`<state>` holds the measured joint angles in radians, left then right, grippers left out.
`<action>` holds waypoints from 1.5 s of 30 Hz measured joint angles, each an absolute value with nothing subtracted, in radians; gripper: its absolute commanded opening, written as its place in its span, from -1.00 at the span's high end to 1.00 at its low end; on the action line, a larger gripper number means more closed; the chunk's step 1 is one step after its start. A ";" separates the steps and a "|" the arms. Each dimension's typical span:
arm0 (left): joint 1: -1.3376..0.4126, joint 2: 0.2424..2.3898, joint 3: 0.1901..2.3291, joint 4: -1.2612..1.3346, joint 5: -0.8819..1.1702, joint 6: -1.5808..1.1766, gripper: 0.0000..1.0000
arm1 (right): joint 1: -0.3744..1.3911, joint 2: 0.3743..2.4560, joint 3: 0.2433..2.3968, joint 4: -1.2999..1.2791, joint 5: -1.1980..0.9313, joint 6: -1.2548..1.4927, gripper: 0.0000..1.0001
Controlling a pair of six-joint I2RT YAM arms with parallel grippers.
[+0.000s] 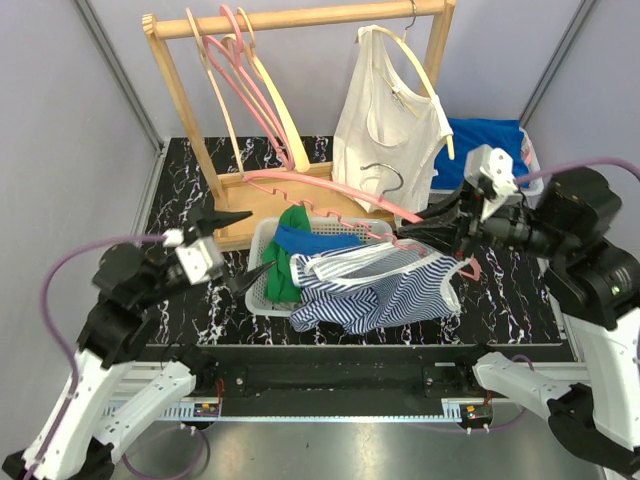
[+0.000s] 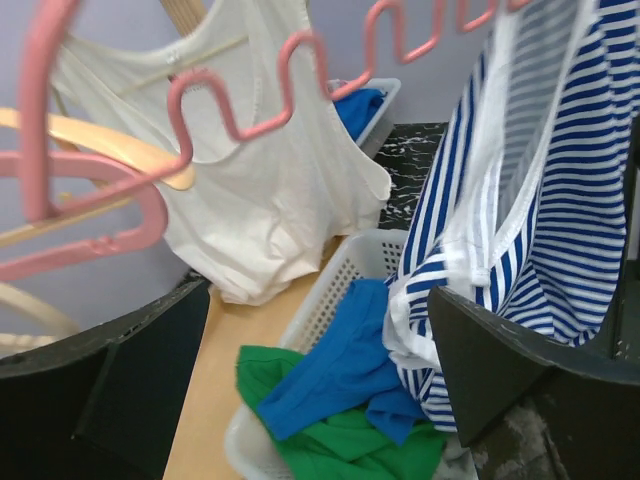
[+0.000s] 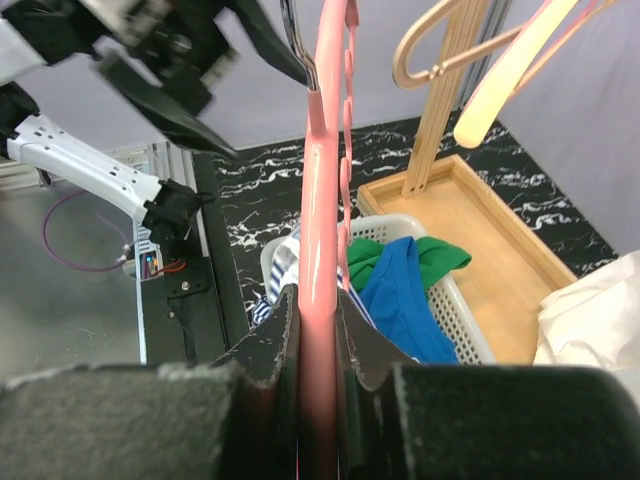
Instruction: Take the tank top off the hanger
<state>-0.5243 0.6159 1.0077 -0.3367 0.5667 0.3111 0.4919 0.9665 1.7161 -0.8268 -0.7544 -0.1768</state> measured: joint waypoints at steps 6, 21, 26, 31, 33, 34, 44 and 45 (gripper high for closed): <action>-0.524 0.461 1.041 -0.459 0.549 0.444 -0.98 | 0.492 1.055 1.715 -0.826 -0.755 -0.188 1.00; -0.524 0.693 1.209 -0.438 0.612 0.542 -0.98 | 0.492 1.166 1.722 -0.824 -0.944 -0.192 1.00; -0.524 0.739 1.244 -0.386 0.654 0.525 -0.98 | 0.495 1.166 1.722 -0.828 -0.977 -0.198 1.00; -0.530 0.793 1.284 -0.319 0.686 0.523 -0.68 | 0.505 1.178 1.722 -0.830 -0.987 -0.207 1.00; -0.537 0.823 1.307 -0.302 0.694 0.519 -0.60 | 0.508 1.188 1.722 -0.830 -0.987 -0.209 1.00; -0.541 0.839 1.316 -0.290 0.698 0.517 -0.55 | 0.510 1.192 1.722 -0.829 -0.987 -0.210 1.00; -0.565 0.906 1.323 -0.301 0.707 0.516 -0.05 | 0.512 1.200 1.721 -0.795 -0.990 -0.197 1.00; -0.569 0.908 1.323 -0.302 0.706 0.517 -0.04 | 0.513 1.200 1.721 -0.786 -0.990 -0.192 1.00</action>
